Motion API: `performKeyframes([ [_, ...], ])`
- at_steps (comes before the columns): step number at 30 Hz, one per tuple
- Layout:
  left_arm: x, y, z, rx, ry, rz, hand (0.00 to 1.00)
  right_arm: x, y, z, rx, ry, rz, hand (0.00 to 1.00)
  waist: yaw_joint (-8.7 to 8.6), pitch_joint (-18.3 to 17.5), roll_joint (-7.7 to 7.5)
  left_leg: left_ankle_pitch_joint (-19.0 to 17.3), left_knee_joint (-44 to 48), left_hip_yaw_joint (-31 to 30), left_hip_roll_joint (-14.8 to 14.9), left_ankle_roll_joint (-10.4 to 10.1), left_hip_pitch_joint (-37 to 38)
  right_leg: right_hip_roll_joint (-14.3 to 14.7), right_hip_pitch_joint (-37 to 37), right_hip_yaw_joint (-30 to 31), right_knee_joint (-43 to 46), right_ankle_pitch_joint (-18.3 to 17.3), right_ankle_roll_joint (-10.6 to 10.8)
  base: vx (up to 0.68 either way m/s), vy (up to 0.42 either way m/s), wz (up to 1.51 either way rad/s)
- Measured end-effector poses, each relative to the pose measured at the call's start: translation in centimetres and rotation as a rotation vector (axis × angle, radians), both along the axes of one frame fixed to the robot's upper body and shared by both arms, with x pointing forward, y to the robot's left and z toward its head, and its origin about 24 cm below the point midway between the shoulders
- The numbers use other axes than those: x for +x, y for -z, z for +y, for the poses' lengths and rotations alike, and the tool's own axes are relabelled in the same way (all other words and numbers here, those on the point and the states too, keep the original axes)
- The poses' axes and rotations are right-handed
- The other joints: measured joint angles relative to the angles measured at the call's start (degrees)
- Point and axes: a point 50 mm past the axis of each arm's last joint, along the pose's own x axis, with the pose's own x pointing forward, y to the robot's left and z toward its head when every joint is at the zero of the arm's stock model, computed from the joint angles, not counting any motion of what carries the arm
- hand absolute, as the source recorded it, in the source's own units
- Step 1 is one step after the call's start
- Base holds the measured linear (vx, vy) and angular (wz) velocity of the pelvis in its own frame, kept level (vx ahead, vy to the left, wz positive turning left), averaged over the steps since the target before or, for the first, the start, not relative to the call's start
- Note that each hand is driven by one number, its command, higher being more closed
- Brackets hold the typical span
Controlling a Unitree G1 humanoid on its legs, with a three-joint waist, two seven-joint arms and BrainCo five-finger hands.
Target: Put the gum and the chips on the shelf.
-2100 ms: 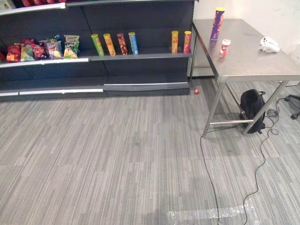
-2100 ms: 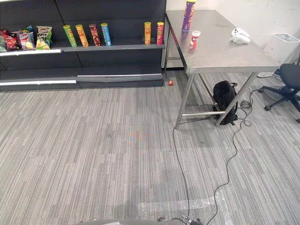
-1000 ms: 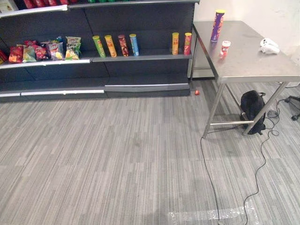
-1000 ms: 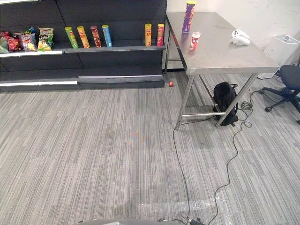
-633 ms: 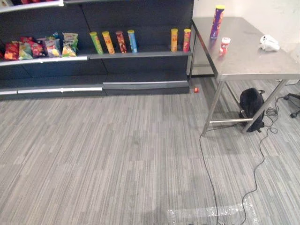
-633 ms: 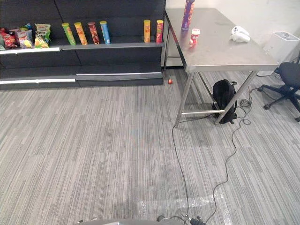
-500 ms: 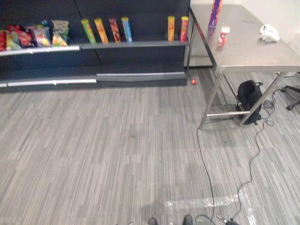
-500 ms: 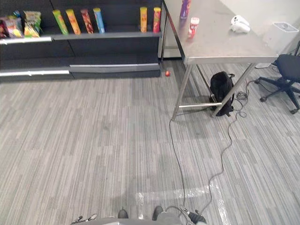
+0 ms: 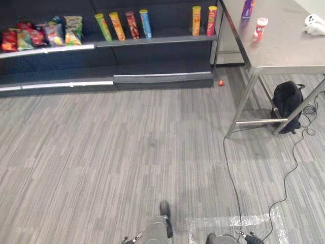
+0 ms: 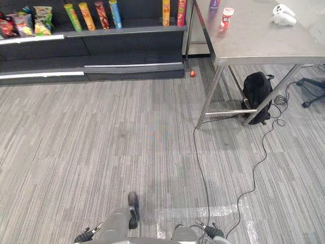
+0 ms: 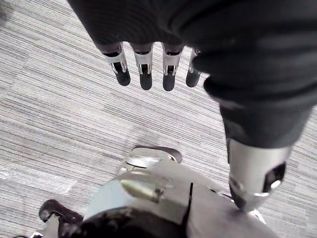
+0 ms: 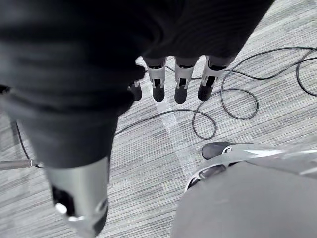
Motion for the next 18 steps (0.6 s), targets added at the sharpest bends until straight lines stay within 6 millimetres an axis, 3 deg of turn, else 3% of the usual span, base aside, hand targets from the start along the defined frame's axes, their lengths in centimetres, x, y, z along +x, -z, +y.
performKeyframes([
  [1,-0.1,0.0,0.1,0.001,-0.007,0.0,0.0,0.0,0.0,0.0,-0.004,-0.001,-0.005,0.0,0.01,-0.04,0.09,1.75,0.01,0.33,0.59,-0.2,-0.56,-0.1,0.3,0.67,-0.07,-0.44,0.72,0.34,0.307,-0.52],
  [2,-0.4,0.0,0.1,0.001,-0.011,0.005,0.0,0.1,0.0,0.2,-0.001,-0.005,-0.008,0.0,0.31,-0.06,-0.31,6.26,1.6,1.71,-0.2,0.98,-0.08,-1.58,1.58,1.8,-0.85,-1.09,1.76,0.47,0.368,-0.39],
  [3,-0.3,0.0,0.4,0.007,-0.01,0.005,0.0,0.2,0.0,0.4,0.006,-0.006,-0.008,0.0,0.55,0.09,-1.46,6.08,3.05,2.71,-0.83,1.9,0.09,-2.69,2.07,2.38,-1.58,-1.11,1.7,0.41,0.252,-0.44],
  [4,0.0,-0.2,1.0,0.022,-0.008,-0.009,0.0,0.3,0.2,1.0,0.024,-0.007,-0.005,0.0,0.6,-0.09,-3.01,2.56,6.4,3.95,-2.09,3.35,-0.76,-4.04,2.5,3.0,-2.15,0.89,1.2,0.57,0.307,-0.28],
  [5,0.2,-0.2,1.0,0.024,-0.005,-0.012,0.0,0.4,0.2,1.2,0.027,-0.006,-0.01,0.0,0.61,-0.16,-3.16,0.11,9.57,4.14,-2.75,4.14,-1.32,-5.01,2.62,3.17,-2.12,3.81,1.93,0.38,0.178,-0.16],
  [7,0.1,-0.3,1.2,0.028,0.005,-0.006,0.0,0.5,0.2,1.3,0.028,-0.014,-0.011,0.0,0.61,-0.89,-3.69,-1.31,11.97,5.5,-3.98,6.52,-1.06,-6.85,2.63,4.62,-1.04,6.29,2.93,0.42,0.241,-0.09],
  [9,0.1,-0.3,1.2,0.033,0.019,-0.004,0.0,0.8,0.1,1.5,0.035,-0.017,-0.026,0.0,0.88,-1.31,-3.66,-1.83,11.72,6.04,-4.61,7.33,0.09,-7.69,1.33,5.51,1.69,9.04,3.17,0.46,0.269,-0.2],
  [11,0.2,-0.3,1.4,0.053,0.076,0.005,0.0,1.6,-0.1,1.7,0.046,-0.03,-0.059,0.0,1.03,-1.89,-3.48,-2.22,7.87,6.83,-5.24,7.6,4.9,-9.33,-5.81,6.74,17.97,13.97,3.43,0.3,0.175,-0.18],
  [13,0.3,-0.4,1.4,0.056,0.107,0.005,0.0,2.0,-0.3,1.5,0.04,-0.037,-0.076,0.0,0.69,-1.94,-3.36,-4.63,5.28,6.83,-5.63,7.39,8.88,-10.62,-9.93,7.0,28.7,19.61,3.65,0.26,0.136,0.02],
  [14,0.4,-0.4,1.5,0.062,0.133,0.009,0.0,2.3,-0.4,1.6,0.038,-0.053,-0.086,0.0,0.33,-1.64,-3.57,-6.18,3.79,6.74,-6.46,7.47,11.91,-12.31,-13.67,7.5,38.63,22.11,3.91,0.3,0.105,0.14],
  [17,0.4,-0.4,1.4,0.077,0.193,0.021,0.0,3.1,-0.7,1.2,0.012,-0.093,-0.114,0.0,-0.73,-1.41,-3.49,-7.89,2.15,6.39,-6.93,7.61,18.87,-11.92,-21.86,5.28,54.74,11.13,2.86,0.31,0.002,0.09],
  [18,0.5,-0.4,1.3,0.083,0.219,0.023,0.0,3.4,-0.9,0.9,0.002,-0.098,-0.127,0.0,-1.42,-1.23,-3.15,-8.01,1.34,6.35,-6.79,7.49,20.94,-10.79,-24.29,3.0,53.37,6.82,0.62,0.27,-0.059,0.09],
])
